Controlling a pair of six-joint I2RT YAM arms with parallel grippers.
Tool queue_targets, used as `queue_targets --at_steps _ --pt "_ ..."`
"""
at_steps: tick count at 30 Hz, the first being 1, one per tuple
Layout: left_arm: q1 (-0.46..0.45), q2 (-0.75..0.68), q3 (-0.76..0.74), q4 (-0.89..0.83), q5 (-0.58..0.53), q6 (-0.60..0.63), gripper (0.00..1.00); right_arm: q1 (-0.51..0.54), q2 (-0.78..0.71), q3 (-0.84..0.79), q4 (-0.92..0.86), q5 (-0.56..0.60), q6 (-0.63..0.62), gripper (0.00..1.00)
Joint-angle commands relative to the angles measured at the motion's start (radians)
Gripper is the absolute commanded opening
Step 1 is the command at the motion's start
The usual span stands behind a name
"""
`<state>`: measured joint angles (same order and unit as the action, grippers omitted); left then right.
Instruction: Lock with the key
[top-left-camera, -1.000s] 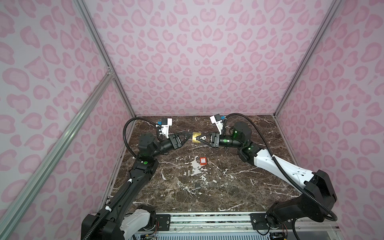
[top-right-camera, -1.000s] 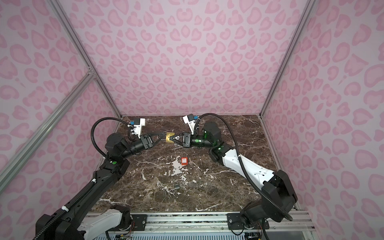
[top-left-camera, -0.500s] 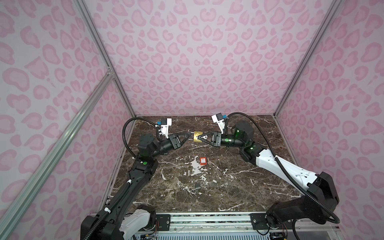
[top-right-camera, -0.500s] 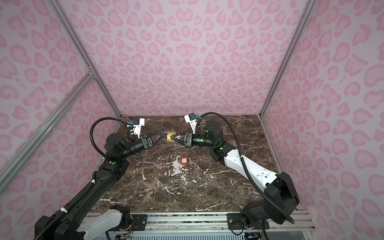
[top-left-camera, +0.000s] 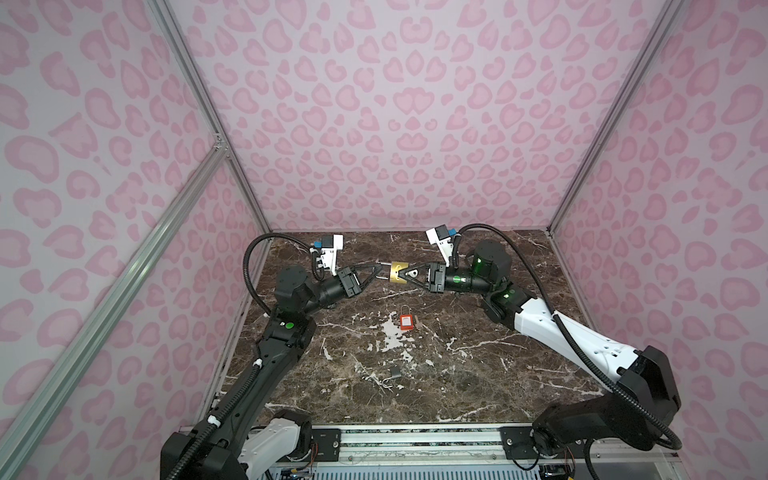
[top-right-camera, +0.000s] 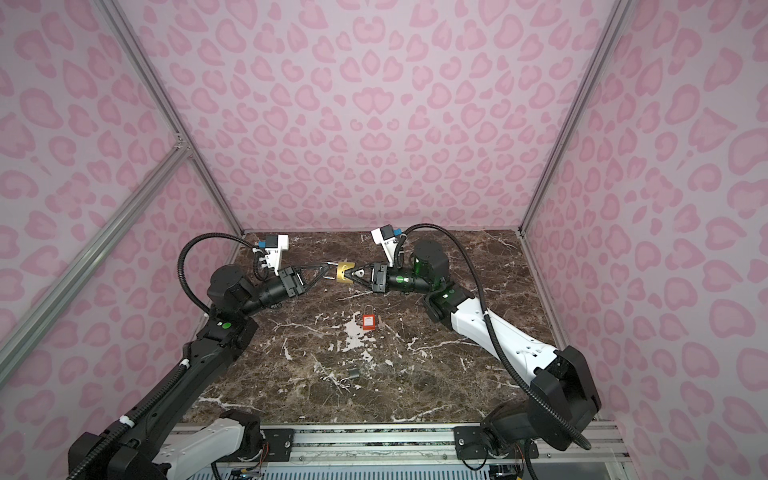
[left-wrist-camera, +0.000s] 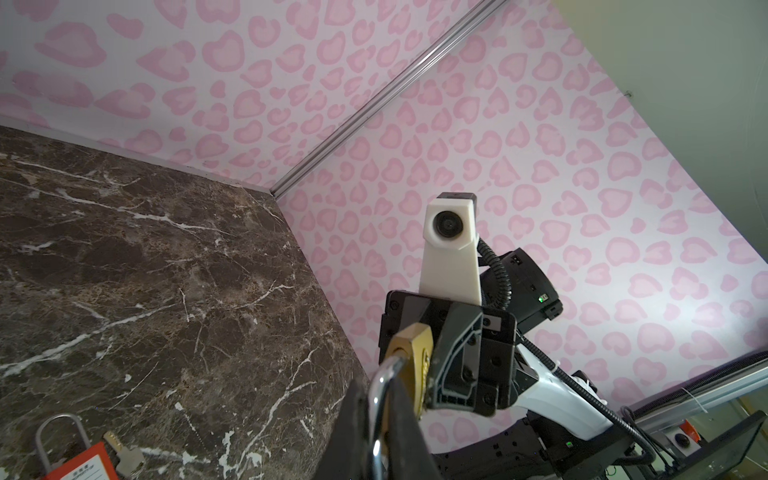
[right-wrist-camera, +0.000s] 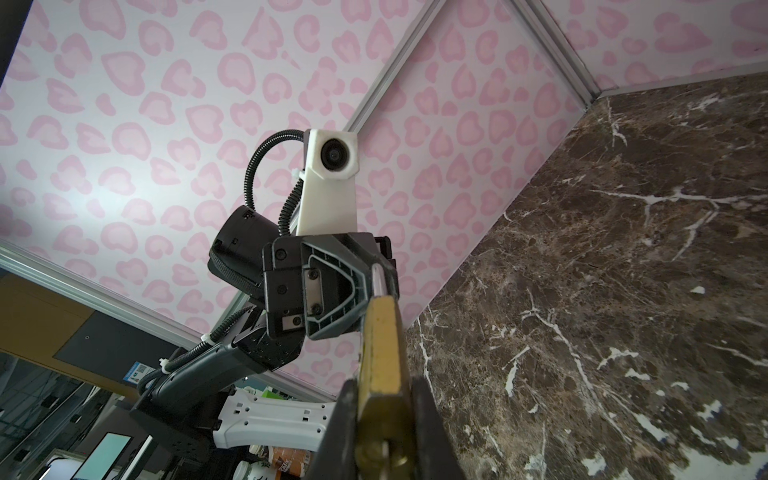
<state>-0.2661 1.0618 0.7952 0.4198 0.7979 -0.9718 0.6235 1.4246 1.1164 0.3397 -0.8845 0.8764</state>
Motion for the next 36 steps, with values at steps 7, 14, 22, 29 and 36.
queue_targets --at_steps 7,14,22,29,36 --pt "-0.002 -0.006 0.000 0.038 -0.015 0.008 0.04 -0.004 -0.005 -0.024 0.261 -0.042 0.148 0.00" --pt "-0.021 -0.016 0.013 0.054 -0.013 0.021 0.04 0.005 0.015 -0.050 0.418 -0.025 0.269 0.00" --pt "-0.037 -0.005 -0.009 0.119 -0.004 -0.034 0.04 0.046 0.034 -0.035 0.411 -0.007 0.224 0.00" --pt "-0.052 -0.021 -0.026 0.109 -0.002 -0.035 0.04 0.050 0.043 -0.031 0.425 0.000 0.208 0.00" --pt "-0.074 -0.020 -0.043 0.143 -0.020 -0.042 0.04 0.058 0.085 -0.026 0.539 0.004 0.285 0.00"
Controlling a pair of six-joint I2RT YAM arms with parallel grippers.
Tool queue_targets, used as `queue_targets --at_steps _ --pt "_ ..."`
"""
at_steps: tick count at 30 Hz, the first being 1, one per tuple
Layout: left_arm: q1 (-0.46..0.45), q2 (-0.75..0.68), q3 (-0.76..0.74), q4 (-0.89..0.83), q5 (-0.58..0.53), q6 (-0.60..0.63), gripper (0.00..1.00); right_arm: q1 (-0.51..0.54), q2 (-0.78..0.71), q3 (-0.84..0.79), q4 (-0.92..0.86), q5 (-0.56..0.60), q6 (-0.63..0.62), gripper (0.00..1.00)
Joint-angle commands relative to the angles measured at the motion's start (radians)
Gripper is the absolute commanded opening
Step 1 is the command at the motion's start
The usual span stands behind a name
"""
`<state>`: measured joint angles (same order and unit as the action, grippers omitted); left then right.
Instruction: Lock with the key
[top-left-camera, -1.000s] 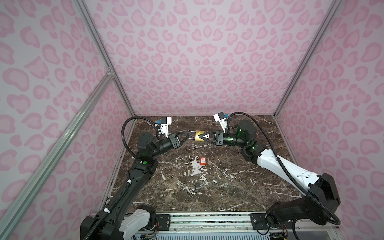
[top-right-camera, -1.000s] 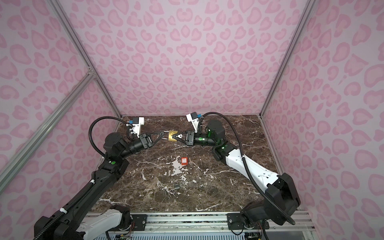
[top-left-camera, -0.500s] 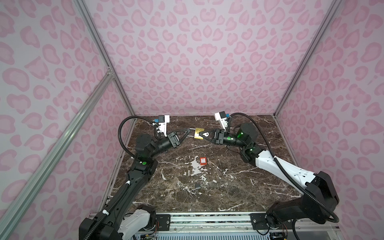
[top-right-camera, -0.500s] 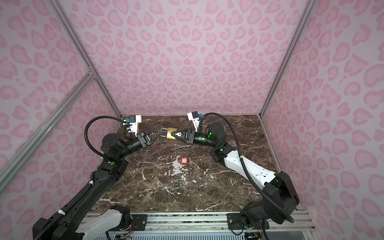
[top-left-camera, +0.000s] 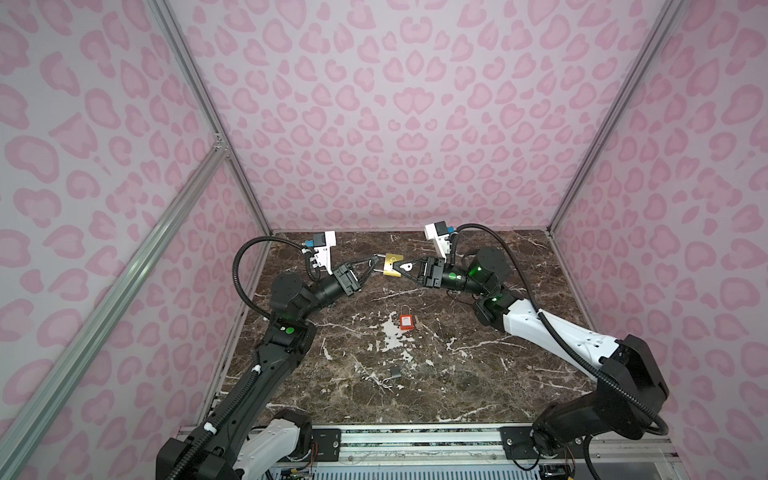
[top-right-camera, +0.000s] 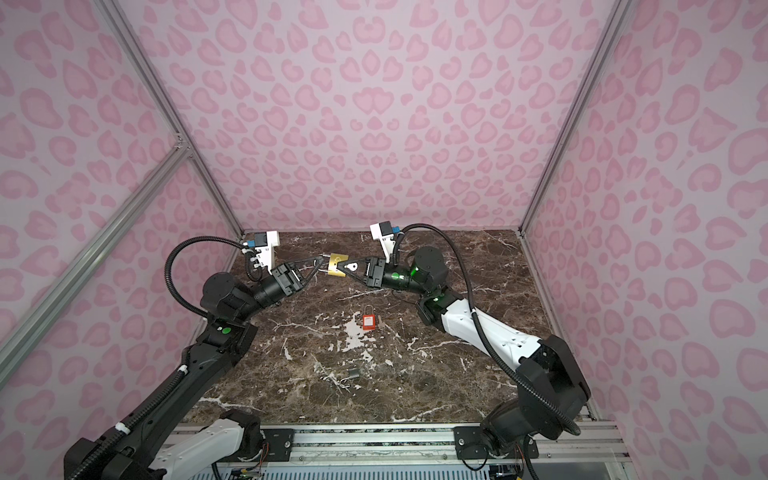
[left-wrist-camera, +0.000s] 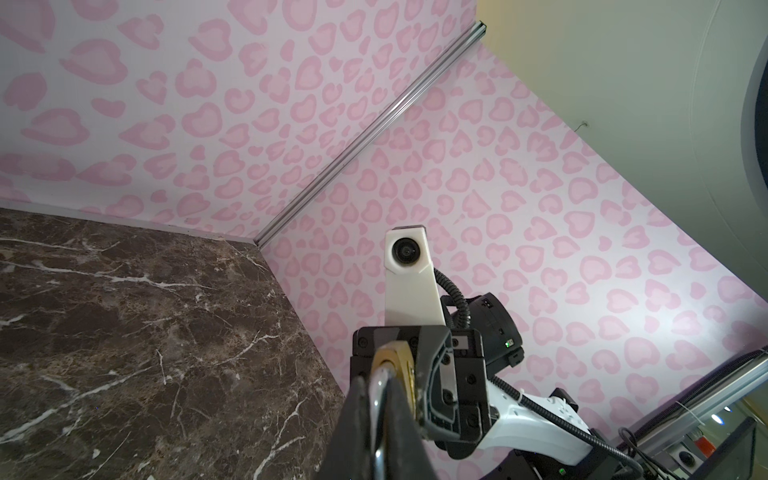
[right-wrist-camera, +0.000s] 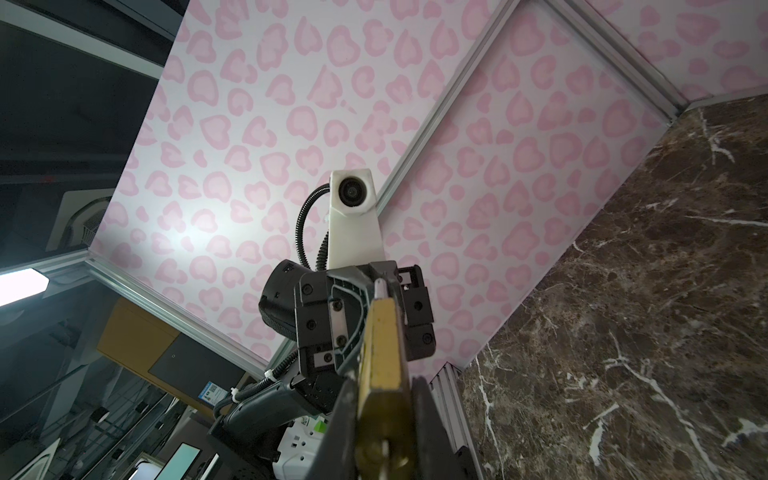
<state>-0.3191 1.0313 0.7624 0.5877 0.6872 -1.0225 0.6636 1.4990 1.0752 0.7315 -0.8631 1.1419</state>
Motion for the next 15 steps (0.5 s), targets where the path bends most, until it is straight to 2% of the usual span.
queue_targets --at_steps 1,9,12,15 --pt "-0.022 0.007 -0.016 -0.015 0.086 0.009 0.04 0.014 0.009 0.017 0.138 -0.014 0.014 0.00" --pt "-0.022 -0.031 -0.024 -0.006 0.084 0.024 0.04 -0.046 -0.065 -0.009 0.064 -0.032 -0.019 0.00" --pt "-0.032 -0.003 -0.021 0.026 0.088 0.006 0.04 -0.025 -0.056 -0.006 0.077 -0.018 -0.017 0.00" --pt "-0.082 0.039 -0.015 0.068 0.079 -0.001 0.04 0.032 0.000 0.032 0.126 -0.003 0.003 0.00"
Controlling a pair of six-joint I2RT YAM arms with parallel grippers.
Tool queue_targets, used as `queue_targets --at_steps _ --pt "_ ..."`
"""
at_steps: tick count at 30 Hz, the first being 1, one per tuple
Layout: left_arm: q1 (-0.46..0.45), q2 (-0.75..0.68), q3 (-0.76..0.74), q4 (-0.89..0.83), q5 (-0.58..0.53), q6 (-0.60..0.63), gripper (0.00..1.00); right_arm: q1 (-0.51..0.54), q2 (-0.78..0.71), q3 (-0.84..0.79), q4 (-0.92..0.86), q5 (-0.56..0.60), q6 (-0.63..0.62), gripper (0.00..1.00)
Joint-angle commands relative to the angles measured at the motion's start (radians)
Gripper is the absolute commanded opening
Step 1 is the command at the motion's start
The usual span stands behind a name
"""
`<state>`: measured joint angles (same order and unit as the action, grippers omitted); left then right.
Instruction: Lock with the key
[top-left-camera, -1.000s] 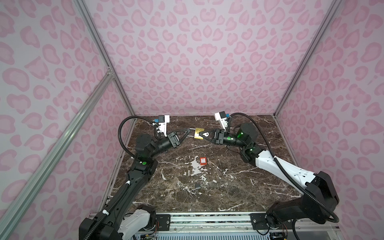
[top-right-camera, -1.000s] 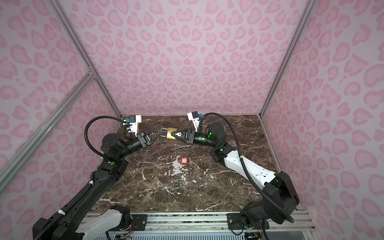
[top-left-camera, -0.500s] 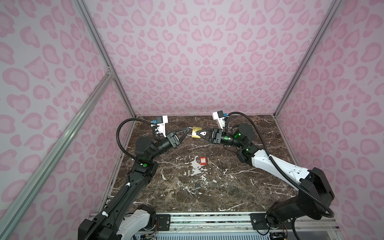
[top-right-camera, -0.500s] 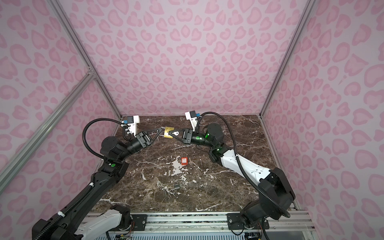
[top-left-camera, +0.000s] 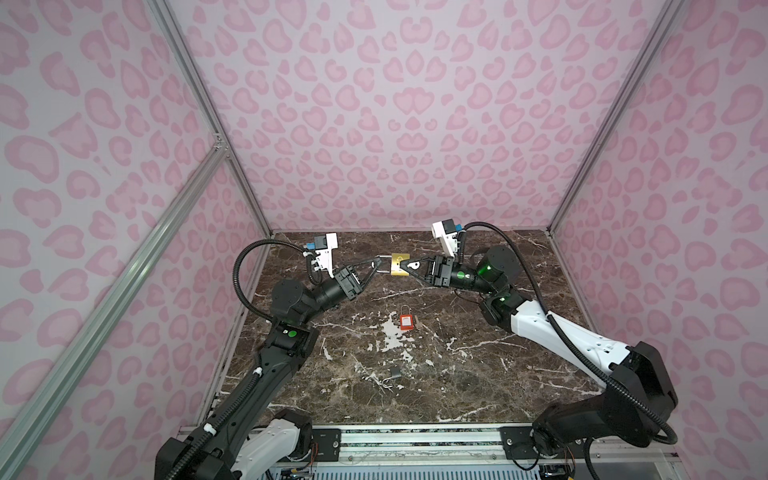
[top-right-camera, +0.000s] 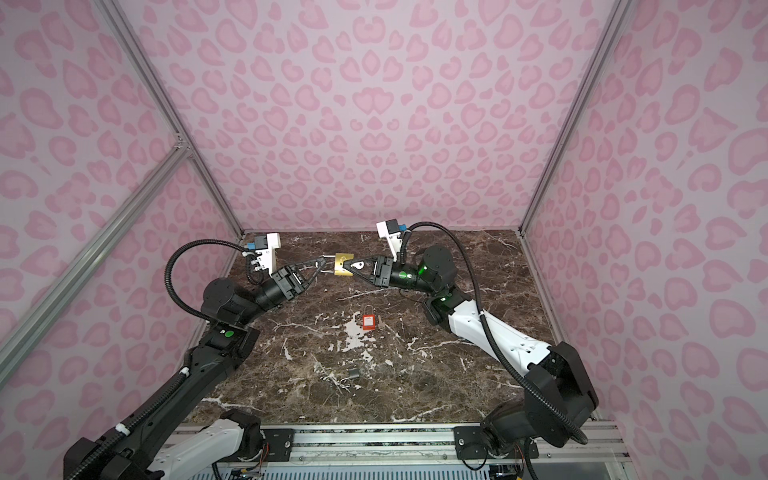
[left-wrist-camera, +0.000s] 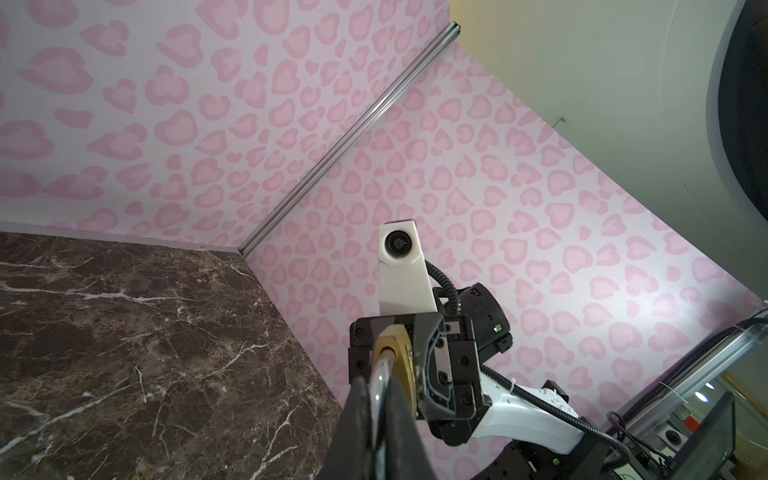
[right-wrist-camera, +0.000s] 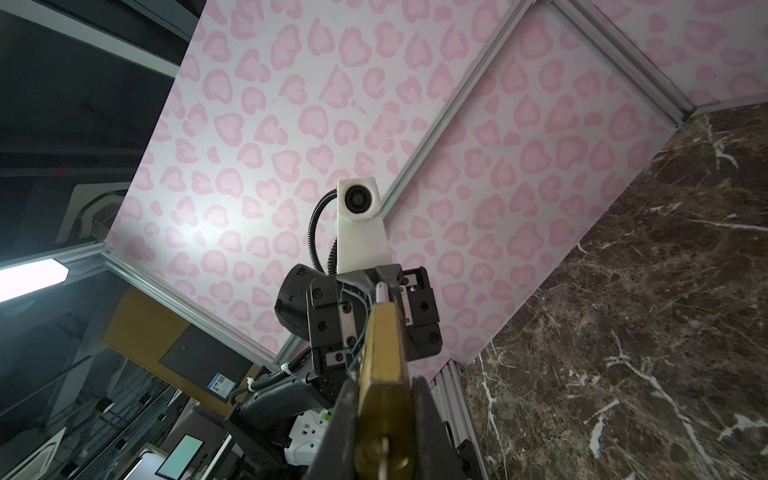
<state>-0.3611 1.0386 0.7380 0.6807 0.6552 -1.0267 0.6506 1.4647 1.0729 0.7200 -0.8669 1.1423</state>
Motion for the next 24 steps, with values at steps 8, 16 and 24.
queue_targets --at_steps 8,16,24 --pt "-0.021 -0.010 0.024 -0.079 0.115 0.033 0.04 0.012 0.031 0.038 0.131 -0.055 0.012 0.00" --pt "-0.003 0.011 0.053 -0.103 0.146 0.022 0.23 -0.033 -0.039 0.016 -0.004 -0.065 -0.075 0.00" --pt "0.018 0.009 0.048 -0.117 0.145 0.023 0.40 -0.066 -0.068 0.001 -0.016 -0.076 -0.079 0.00"
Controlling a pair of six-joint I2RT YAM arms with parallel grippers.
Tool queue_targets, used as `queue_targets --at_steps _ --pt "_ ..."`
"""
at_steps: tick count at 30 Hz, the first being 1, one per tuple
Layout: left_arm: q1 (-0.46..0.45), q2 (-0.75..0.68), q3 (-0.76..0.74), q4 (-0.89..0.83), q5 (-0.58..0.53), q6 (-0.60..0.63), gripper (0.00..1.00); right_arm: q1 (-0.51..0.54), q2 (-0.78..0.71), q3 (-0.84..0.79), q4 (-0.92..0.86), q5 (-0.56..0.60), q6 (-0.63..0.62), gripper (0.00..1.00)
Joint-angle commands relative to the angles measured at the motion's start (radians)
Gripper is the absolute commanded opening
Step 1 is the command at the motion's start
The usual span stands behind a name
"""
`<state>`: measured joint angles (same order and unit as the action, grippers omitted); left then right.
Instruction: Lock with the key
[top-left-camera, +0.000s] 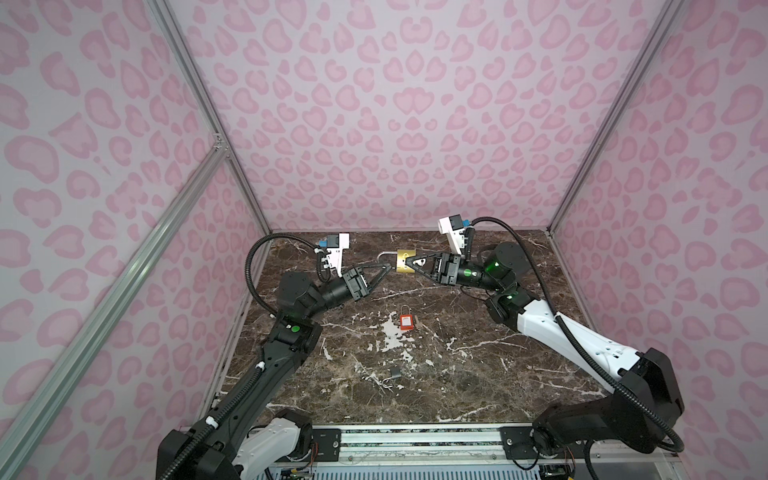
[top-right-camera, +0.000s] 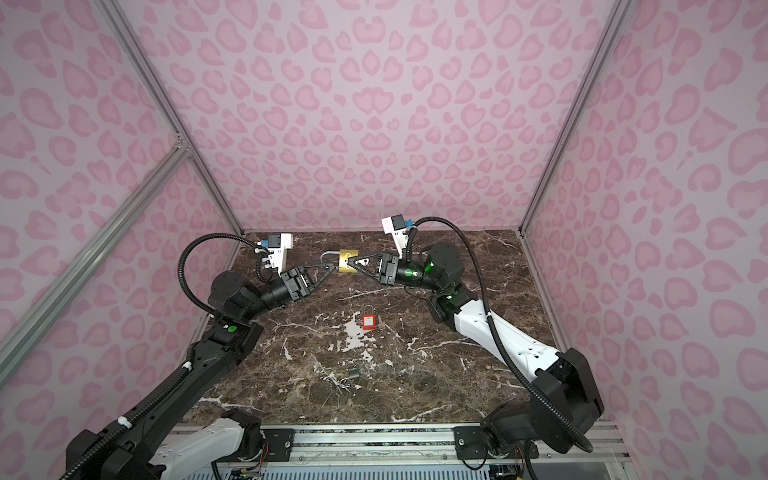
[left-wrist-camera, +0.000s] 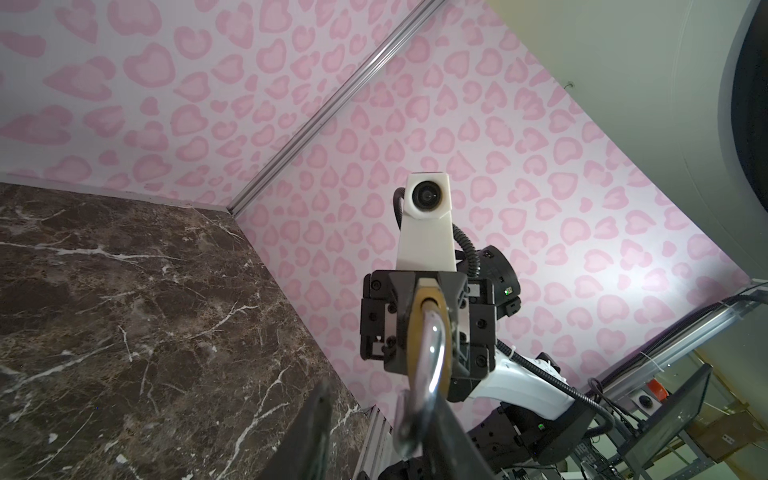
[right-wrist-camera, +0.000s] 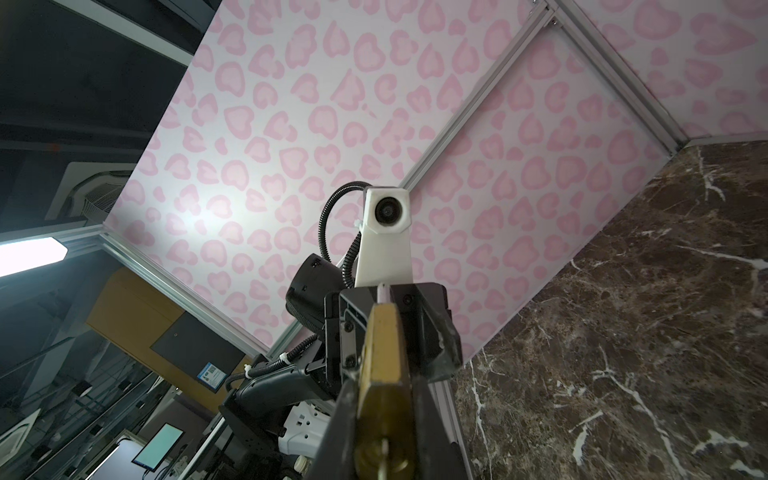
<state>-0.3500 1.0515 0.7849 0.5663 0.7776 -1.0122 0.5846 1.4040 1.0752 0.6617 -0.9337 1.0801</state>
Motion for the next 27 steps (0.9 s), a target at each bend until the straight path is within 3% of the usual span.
queue_targets --at_steps 1,7,11,17,27 --pt "0.009 -0.004 -0.002 0.002 0.022 0.006 0.40 -0.001 -0.012 -0.002 0.036 -0.011 -0.021 0.00" --pt "0.015 -0.021 0.002 0.003 0.013 0.013 0.43 -0.010 -0.018 0.003 0.000 -0.026 -0.040 0.00" --pt "0.021 -0.042 0.002 0.007 0.005 0.026 0.29 -0.012 -0.023 0.003 -0.018 -0.037 -0.055 0.00" --pt "0.027 -0.054 0.009 -0.002 0.011 0.027 0.30 -0.012 -0.022 -0.007 -0.016 -0.047 -0.054 0.00" --pt "0.028 -0.042 0.009 0.007 0.020 0.015 0.09 -0.012 -0.025 -0.012 -0.013 -0.053 -0.053 0.00"
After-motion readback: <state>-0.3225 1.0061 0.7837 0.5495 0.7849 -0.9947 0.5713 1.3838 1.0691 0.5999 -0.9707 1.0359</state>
